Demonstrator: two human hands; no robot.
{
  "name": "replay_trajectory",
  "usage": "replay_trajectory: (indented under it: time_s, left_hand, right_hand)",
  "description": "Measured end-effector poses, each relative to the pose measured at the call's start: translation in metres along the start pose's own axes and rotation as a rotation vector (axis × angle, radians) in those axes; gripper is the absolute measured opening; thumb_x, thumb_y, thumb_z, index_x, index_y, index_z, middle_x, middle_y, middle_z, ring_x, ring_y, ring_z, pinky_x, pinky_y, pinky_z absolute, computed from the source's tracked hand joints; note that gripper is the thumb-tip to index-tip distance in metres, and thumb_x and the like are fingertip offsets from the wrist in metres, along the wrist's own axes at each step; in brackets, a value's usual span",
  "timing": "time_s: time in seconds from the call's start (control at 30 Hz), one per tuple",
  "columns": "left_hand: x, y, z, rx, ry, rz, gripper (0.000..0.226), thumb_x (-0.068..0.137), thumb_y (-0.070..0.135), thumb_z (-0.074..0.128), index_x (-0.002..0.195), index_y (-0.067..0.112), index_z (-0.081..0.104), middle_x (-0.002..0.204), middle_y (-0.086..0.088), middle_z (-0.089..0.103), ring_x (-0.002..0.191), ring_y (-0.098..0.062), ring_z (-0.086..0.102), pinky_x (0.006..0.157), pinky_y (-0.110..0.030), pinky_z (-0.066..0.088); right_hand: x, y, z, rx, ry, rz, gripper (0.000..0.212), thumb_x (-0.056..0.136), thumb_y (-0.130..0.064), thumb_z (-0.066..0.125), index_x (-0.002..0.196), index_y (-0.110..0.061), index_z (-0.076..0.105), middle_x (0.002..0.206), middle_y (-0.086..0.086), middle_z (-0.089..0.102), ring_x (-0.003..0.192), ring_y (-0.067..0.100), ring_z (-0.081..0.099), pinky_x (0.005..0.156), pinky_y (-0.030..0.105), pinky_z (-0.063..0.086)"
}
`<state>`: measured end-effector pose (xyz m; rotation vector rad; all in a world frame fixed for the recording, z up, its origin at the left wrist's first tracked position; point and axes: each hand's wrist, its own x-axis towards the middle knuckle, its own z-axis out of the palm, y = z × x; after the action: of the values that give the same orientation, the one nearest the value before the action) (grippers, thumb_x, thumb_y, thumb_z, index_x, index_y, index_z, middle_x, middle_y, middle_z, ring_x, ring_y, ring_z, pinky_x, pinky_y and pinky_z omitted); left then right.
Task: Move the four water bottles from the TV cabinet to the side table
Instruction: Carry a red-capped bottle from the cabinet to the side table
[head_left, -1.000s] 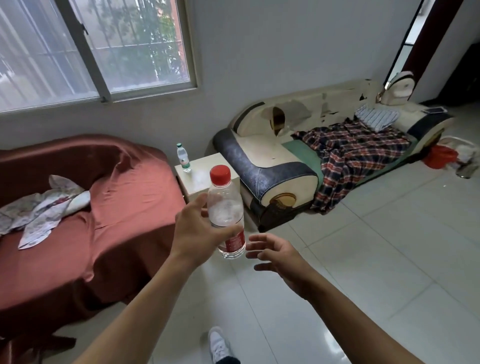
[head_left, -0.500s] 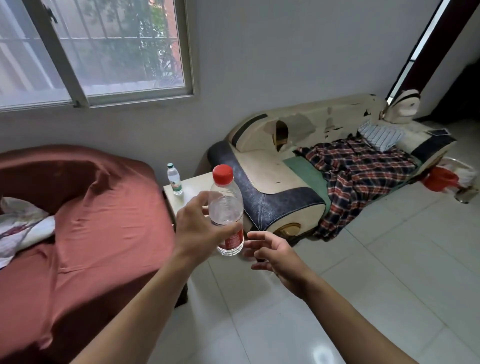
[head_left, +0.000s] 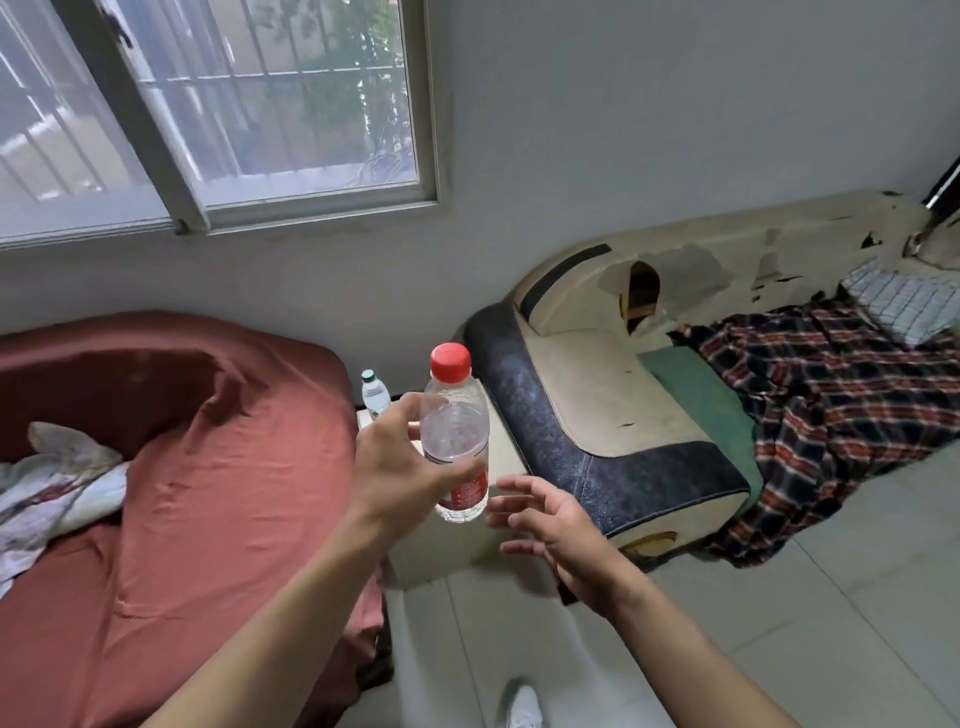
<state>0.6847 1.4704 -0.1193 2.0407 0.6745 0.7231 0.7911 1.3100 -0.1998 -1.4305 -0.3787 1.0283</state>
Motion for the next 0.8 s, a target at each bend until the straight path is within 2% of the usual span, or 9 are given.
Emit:
replay_trajectory:
  time_s: [0.07, 0.13, 0.2, 0.37, 0.5, 0.6, 0.8]
  left_hand:
    - [0.030, -0.005, 0.014, 0.009, 0.017, -0.023, 0.053, 0.052, 0.038, 0.089, 0.099, 0.027, 0.068, 0.089, 0.014, 0.073, 0.078, 0.001, 0.067, 0.068, -0.026, 0.059]
    - [0.057, -0.010, 0.025, 0.007, 0.040, -0.049, 0.051, 0.052, 0.034, 0.090, 0.098, 0.027, 0.069, 0.088, 0.014, 0.073, 0.079, 0.002, 0.066, 0.069, -0.029, 0.060]
    - [0.083, -0.015, 0.035, 0.005, 0.047, -0.077, 0.050, 0.052, 0.031, 0.090, 0.097, 0.026, 0.069, 0.087, 0.014, 0.073, 0.080, 0.004, 0.066, 0.070, -0.030, 0.060]
    - [0.140, -0.038, 0.058, 0.005, 0.066, -0.116, 0.049, 0.055, 0.024, 0.091, 0.098, 0.024, 0.068, 0.087, 0.014, 0.072, 0.082, 0.003, 0.065, 0.073, -0.026, 0.057]
    - [0.187, -0.074, 0.075, 0.017, 0.054, -0.148, 0.052, 0.054, 0.028, 0.090, 0.101, 0.026, 0.067, 0.092, 0.013, 0.070, 0.086, -0.004, 0.065, 0.076, -0.033, 0.058]
    - [0.223, -0.107, 0.086, 0.013, 0.047, -0.165, 0.052, 0.054, 0.034, 0.088, 0.101, 0.028, 0.066, 0.092, 0.012, 0.069, 0.089, -0.008, 0.065, 0.075, -0.039, 0.059]
    - [0.281, -0.166, 0.098, 0.031, 0.021, -0.195, 0.055, 0.057, 0.037, 0.085, 0.108, 0.028, 0.064, 0.097, 0.012, 0.066, 0.092, -0.008, 0.063, 0.072, -0.037, 0.058]
  right_hand:
    - [0.033, -0.015, -0.012, 0.012, -0.017, 0.031, 0.050, 0.075, -0.021, 0.065, 0.124, -0.015, 0.060, 0.112, 0.008, 0.071, 0.101, 0.019, 0.069, 0.085, 0.040, 0.053]
    - [0.063, -0.028, -0.021, 0.041, -0.030, 0.062, 0.039, 0.087, -0.026, 0.065, 0.124, -0.014, 0.060, 0.109, 0.007, 0.072, 0.100, 0.021, 0.069, 0.082, 0.038, 0.053]
    - [0.091, -0.039, -0.029, 0.063, -0.035, 0.102, 0.029, 0.100, -0.027, 0.052, 0.124, -0.012, 0.059, 0.107, 0.008, 0.070, 0.098, 0.022, 0.068, 0.079, 0.036, 0.052]
    - [0.160, -0.054, -0.045, 0.059, -0.023, 0.182, 0.040, 0.098, -0.042, 0.051, 0.120, -0.011, 0.063, 0.108, 0.011, 0.072, 0.098, 0.023, 0.070, 0.079, 0.038, 0.053]
    - [0.223, -0.054, -0.052, 0.047, -0.013, 0.265, 0.054, 0.102, -0.052, 0.030, 0.123, -0.014, 0.063, 0.113, 0.011, 0.072, 0.102, 0.025, 0.070, 0.077, 0.036, 0.054]
    - [0.269, -0.053, -0.053, 0.026, -0.002, 0.315, 0.059, 0.102, -0.055, 0.024, 0.124, -0.015, 0.061, 0.118, 0.011, 0.071, 0.107, 0.026, 0.069, 0.078, 0.036, 0.054]
    - [0.353, -0.046, -0.045, -0.002, 0.011, 0.405, 0.063, 0.101, -0.056, 0.020, 0.127, -0.015, 0.060, 0.123, 0.011, 0.068, 0.113, 0.026, 0.066, 0.084, 0.039, 0.054]
